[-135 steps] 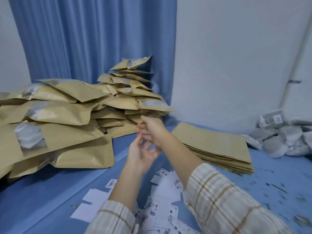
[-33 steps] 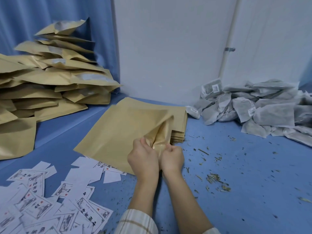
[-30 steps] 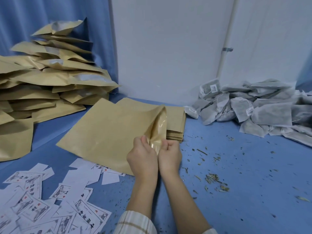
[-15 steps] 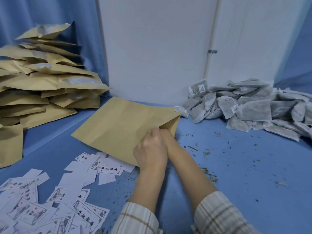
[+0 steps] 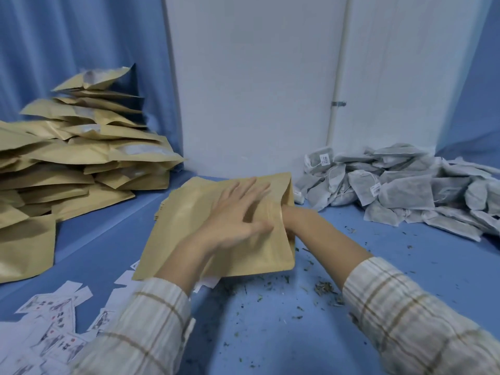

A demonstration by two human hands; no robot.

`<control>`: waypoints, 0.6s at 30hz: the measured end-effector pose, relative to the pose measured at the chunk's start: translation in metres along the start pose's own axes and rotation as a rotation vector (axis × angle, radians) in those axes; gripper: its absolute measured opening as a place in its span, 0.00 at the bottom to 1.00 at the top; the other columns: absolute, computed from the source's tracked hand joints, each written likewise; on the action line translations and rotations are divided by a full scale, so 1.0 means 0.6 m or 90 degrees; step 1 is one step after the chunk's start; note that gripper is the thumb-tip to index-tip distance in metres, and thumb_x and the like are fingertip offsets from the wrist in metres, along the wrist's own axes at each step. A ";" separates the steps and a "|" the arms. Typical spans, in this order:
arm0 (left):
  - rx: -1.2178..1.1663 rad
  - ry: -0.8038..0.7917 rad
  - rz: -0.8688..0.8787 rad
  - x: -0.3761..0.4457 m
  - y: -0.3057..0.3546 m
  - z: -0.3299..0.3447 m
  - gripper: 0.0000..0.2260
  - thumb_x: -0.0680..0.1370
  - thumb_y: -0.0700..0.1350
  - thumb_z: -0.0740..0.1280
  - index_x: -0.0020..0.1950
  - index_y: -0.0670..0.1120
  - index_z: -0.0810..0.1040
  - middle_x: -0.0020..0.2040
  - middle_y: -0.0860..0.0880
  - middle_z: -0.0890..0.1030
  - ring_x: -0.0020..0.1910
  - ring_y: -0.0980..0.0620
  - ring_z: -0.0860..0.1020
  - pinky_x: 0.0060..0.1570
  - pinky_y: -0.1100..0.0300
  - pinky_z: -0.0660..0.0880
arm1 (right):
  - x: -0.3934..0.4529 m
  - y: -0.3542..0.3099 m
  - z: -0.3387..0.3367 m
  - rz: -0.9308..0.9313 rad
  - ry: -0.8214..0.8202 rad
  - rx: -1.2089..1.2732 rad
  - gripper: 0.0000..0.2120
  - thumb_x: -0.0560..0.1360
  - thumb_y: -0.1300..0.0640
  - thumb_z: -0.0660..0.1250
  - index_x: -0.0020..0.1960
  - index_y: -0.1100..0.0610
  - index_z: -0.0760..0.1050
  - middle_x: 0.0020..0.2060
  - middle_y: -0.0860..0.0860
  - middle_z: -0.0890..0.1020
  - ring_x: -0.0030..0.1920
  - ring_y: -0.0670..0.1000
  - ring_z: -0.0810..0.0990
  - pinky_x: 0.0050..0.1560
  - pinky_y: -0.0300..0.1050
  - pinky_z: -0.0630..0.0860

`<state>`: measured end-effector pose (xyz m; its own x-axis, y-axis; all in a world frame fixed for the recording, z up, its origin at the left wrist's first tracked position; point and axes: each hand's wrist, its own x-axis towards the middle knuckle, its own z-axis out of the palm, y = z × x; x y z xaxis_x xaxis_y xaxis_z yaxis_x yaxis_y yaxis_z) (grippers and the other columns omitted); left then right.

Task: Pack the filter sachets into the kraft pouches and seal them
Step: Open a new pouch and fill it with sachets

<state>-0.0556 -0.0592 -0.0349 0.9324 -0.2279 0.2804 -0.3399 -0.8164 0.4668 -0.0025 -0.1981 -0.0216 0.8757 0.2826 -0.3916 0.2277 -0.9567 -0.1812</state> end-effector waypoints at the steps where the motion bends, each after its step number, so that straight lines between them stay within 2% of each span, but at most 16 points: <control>1: -0.009 -0.037 0.014 0.004 -0.002 -0.008 0.37 0.68 0.64 0.66 0.74 0.63 0.55 0.77 0.59 0.51 0.77 0.55 0.45 0.74 0.48 0.44 | 0.002 0.004 -0.003 -0.011 -0.011 0.035 0.13 0.81 0.55 0.56 0.62 0.59 0.69 0.52 0.54 0.74 0.52 0.53 0.72 0.61 0.46 0.65; 4: -0.042 -0.056 0.060 0.025 -0.011 -0.016 0.33 0.69 0.61 0.72 0.69 0.69 0.60 0.75 0.61 0.58 0.76 0.57 0.49 0.74 0.49 0.40 | 0.016 0.020 0.001 -0.064 0.025 0.151 0.17 0.80 0.57 0.58 0.67 0.63 0.67 0.54 0.55 0.74 0.58 0.56 0.72 0.66 0.47 0.64; 6: -0.067 -0.016 0.087 0.040 -0.011 -0.013 0.28 0.67 0.60 0.72 0.64 0.70 0.66 0.73 0.61 0.65 0.75 0.58 0.56 0.74 0.48 0.46 | 0.025 0.038 0.011 -0.105 0.098 0.195 0.18 0.80 0.60 0.59 0.68 0.64 0.65 0.61 0.60 0.72 0.63 0.59 0.70 0.65 0.48 0.65; 7: -0.083 0.004 0.103 0.049 -0.012 -0.007 0.26 0.66 0.61 0.71 0.63 0.70 0.68 0.71 0.61 0.68 0.73 0.58 0.60 0.74 0.48 0.51 | 0.028 0.046 0.015 -0.144 0.159 0.230 0.17 0.79 0.61 0.59 0.67 0.64 0.66 0.62 0.62 0.72 0.63 0.61 0.71 0.63 0.46 0.67; 9: -0.102 0.034 0.128 0.070 -0.013 0.007 0.24 0.66 0.60 0.71 0.60 0.71 0.69 0.69 0.59 0.71 0.71 0.59 0.64 0.72 0.50 0.57 | 0.038 0.065 0.018 -0.249 0.291 0.335 0.12 0.78 0.62 0.60 0.60 0.63 0.72 0.54 0.61 0.77 0.54 0.58 0.76 0.54 0.41 0.72; 10: -0.107 0.049 0.130 0.082 -0.015 0.015 0.23 0.68 0.58 0.71 0.59 0.71 0.68 0.69 0.58 0.71 0.70 0.59 0.65 0.72 0.52 0.58 | 0.043 0.075 0.019 -0.276 0.345 0.356 0.08 0.78 0.61 0.61 0.55 0.62 0.75 0.47 0.56 0.80 0.46 0.52 0.78 0.47 0.34 0.74; 11: -0.117 0.055 0.124 0.093 -0.016 0.024 0.24 0.69 0.56 0.72 0.59 0.72 0.67 0.70 0.57 0.70 0.71 0.58 0.65 0.72 0.54 0.58 | 0.048 0.085 0.021 -0.282 0.383 0.365 0.05 0.76 0.60 0.63 0.49 0.58 0.76 0.41 0.49 0.80 0.40 0.44 0.76 0.39 0.27 0.71; 12: -0.128 0.062 0.119 0.104 -0.017 0.034 0.24 0.70 0.53 0.72 0.60 0.72 0.66 0.71 0.57 0.70 0.71 0.58 0.65 0.72 0.57 0.58 | 0.056 0.097 0.023 -0.280 0.408 0.378 0.02 0.75 0.58 0.65 0.44 0.54 0.76 0.36 0.44 0.78 0.36 0.39 0.73 0.35 0.26 0.69; 13: -0.135 0.072 0.111 0.116 -0.018 0.045 0.25 0.71 0.52 0.73 0.60 0.72 0.66 0.71 0.57 0.69 0.71 0.58 0.65 0.72 0.59 0.58 | 0.063 0.107 0.025 -0.281 0.425 0.404 0.03 0.74 0.57 0.66 0.41 0.52 0.76 0.34 0.42 0.78 0.35 0.38 0.73 0.33 0.26 0.68; 16: -0.149 0.097 0.087 0.150 -0.022 0.075 0.24 0.72 0.51 0.73 0.63 0.69 0.70 0.71 0.58 0.68 0.72 0.56 0.63 0.72 0.56 0.57 | 0.091 0.137 0.030 -0.250 0.467 0.525 0.05 0.71 0.56 0.70 0.46 0.54 0.81 0.40 0.48 0.83 0.41 0.43 0.78 0.41 0.36 0.74; 18: -0.126 0.116 0.067 0.177 -0.030 0.092 0.25 0.72 0.51 0.72 0.66 0.64 0.71 0.72 0.57 0.68 0.73 0.54 0.61 0.73 0.54 0.56 | 0.115 0.159 0.035 -0.195 0.522 0.598 0.08 0.72 0.57 0.69 0.50 0.52 0.82 0.45 0.47 0.84 0.44 0.42 0.79 0.45 0.32 0.75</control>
<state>0.0564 -0.0982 -0.0599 0.8595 -0.1926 0.4734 -0.4678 -0.6698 0.5767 0.0708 -0.2682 -0.0846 0.9221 0.0347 0.3853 0.3723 -0.3507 -0.8593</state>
